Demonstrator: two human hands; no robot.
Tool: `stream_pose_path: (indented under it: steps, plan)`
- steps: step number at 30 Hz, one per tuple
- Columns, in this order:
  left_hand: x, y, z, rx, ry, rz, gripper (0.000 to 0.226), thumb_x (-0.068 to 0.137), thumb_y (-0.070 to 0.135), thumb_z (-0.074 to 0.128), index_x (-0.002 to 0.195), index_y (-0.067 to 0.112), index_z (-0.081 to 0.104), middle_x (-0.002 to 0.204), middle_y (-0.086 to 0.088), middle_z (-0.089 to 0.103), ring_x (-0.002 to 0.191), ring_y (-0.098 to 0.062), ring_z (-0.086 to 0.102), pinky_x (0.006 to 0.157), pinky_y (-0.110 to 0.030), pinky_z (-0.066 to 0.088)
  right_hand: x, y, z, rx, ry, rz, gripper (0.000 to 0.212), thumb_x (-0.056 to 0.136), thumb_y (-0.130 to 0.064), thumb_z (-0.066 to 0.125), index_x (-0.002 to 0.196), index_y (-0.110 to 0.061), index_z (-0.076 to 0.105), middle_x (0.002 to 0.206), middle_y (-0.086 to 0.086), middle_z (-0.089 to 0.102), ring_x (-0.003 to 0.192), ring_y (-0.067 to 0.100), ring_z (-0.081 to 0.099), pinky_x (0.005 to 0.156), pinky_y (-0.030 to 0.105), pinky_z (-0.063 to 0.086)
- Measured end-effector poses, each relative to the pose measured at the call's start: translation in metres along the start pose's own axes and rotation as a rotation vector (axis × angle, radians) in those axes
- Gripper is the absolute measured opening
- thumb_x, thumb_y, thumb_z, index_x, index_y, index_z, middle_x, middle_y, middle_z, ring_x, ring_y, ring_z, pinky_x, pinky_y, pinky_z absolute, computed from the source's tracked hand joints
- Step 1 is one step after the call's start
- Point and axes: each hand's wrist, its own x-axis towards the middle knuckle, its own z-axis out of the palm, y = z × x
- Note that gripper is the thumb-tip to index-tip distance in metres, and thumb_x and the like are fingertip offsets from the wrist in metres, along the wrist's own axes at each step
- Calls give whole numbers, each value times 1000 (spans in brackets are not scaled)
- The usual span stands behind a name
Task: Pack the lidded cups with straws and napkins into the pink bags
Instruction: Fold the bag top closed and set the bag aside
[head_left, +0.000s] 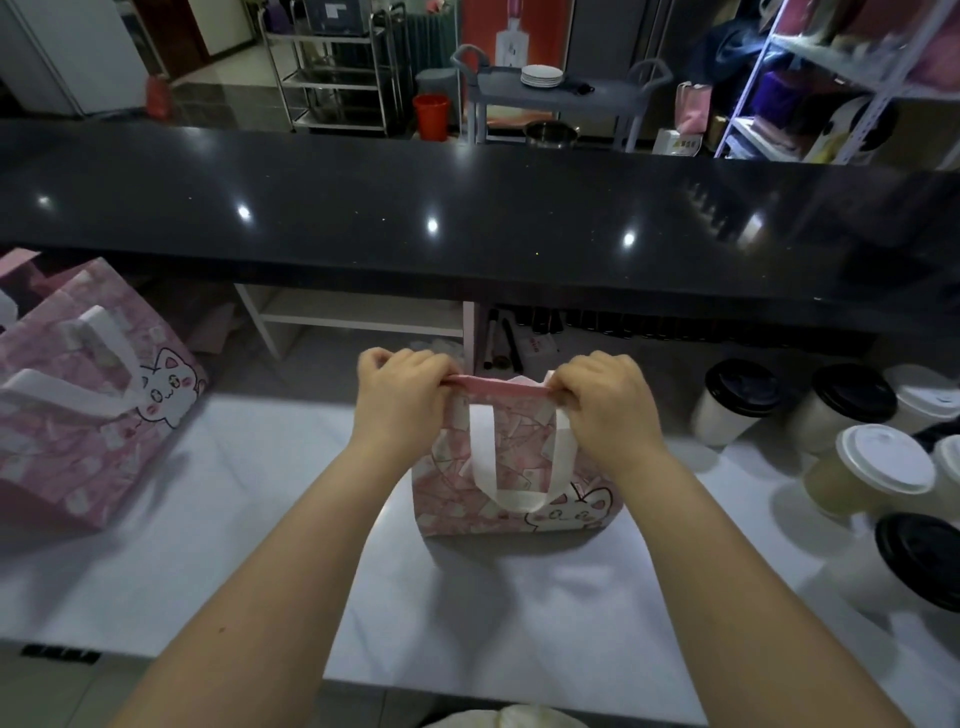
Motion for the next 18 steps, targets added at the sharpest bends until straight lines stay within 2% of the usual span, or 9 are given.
stream_pose_path:
  steps: [3, 6, 9, 12, 14, 16, 18]
  plan:
    - [-3, -7, -1, 2, 48, 12, 12, 90, 12, 65, 91, 22, 72, 86, 6, 70, 83, -20, 62, 88, -39, 30, 2, 9, -6, 8, 0, -5, 4, 81, -11, 73, 79, -14, 73, 75, -2, 69, 72, 23, 58, 69, 34, 36]
    - [-5, -22, -3, -38, 40, -31, 14, 92, 12, 63, 95, 23, 72, 89, 7, 70, 87, -19, 61, 89, -36, 29, 1, 31, -15, -11, -36, 128, 15, 87, -8, 62, 90, -17, 74, 89, -3, 72, 86, 23, 61, 81, 37, 39]
    - [-1, -28, -5, -77, 29, -79, 18, 93, 9, 59, 93, 23, 71, 85, 8, 68, 85, -17, 61, 91, -35, 31, 0, 31, -13, 27, -19, 120, 14, 86, -6, 63, 88, -13, 75, 85, 0, 72, 83, 23, 63, 78, 33, 40]
    - [2, -36, -9, -141, 65, -113, 20, 91, 5, 60, 88, 21, 73, 77, 13, 63, 73, -10, 58, 87, -37, 48, 2, 28, -7, 142, 13, 157, 16, 85, -6, 64, 91, -15, 75, 86, -1, 72, 84, 20, 63, 77, 32, 47]
    - [-2, -44, -10, -250, 20, -182, 19, 91, 8, 63, 91, 24, 73, 76, 20, 59, 69, 0, 57, 76, -28, 55, 1, 36, -4, 262, -24, 266, 19, 88, -7, 61, 97, -19, 74, 93, -5, 71, 91, 17, 63, 81, 34, 50]
    - [-8, -51, -11, -386, -29, -268, 23, 91, 9, 63, 93, 30, 71, 79, 27, 60, 74, 5, 60, 69, -11, 48, -2, 46, -2, 341, -46, 368, 22, 91, -8, 58, 100, -22, 72, 94, -10, 68, 91, 14, 62, 81, 31, 50]
    - [-10, -55, -13, -477, -32, -311, 30, 92, 6, 62, 92, 35, 69, 83, 27, 63, 80, 7, 62, 70, -6, 44, -2, 50, -1, 339, -28, 396, 27, 92, -5, 54, 99, -23, 72, 89, -13, 65, 87, 11, 60, 75, 25, 46]
